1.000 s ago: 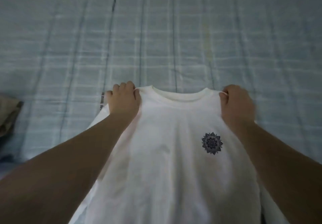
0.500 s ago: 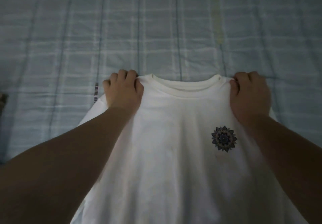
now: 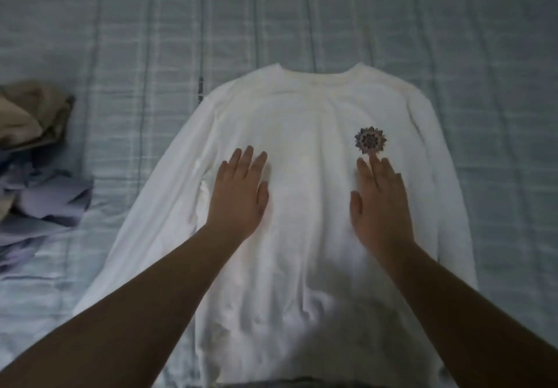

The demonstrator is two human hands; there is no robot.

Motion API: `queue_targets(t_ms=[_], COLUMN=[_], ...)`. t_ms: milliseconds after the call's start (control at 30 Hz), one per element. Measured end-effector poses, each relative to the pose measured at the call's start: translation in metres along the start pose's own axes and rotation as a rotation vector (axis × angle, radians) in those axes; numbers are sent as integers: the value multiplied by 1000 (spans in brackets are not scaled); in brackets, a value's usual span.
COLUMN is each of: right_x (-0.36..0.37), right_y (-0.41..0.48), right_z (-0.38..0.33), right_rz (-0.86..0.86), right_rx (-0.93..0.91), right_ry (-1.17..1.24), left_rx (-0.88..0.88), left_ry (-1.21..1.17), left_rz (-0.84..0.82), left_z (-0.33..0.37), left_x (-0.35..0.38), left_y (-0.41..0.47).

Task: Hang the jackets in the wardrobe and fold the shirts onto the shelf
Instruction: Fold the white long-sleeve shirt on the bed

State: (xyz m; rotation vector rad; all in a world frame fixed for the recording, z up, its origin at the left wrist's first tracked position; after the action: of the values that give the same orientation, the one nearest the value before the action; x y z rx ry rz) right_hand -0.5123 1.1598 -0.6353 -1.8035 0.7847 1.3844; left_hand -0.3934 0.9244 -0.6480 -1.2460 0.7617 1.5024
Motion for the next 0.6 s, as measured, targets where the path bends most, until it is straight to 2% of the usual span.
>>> queue_targets(t_ms=[300,433,600], right_x=[49,53,44], right_y=[-213,-260,-280], right_z=[-6,4,25], right_rz=[-178,-222,-266], right_rx=[70,36,-1], right_ry=[113,19,-142], left_rx=[150,211,258], left_ry=[-29,4,103], left_rz=[-290,-362,-398], left_z=[32,31,16], left_x=[44,59,62], left_y=[-227,-272,-286])
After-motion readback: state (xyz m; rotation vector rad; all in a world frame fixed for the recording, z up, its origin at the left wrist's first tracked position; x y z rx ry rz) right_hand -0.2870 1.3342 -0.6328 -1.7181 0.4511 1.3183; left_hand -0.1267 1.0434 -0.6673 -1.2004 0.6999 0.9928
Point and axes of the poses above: each hand's wrist, its own y-axis towards the middle knuckle, its own x-axis out of the palm, z = x × y, the point moved 5 cm from there along y, towards the middle knuckle, and after that the axes turned 4 degrees about -z, right-handed, at the moved point
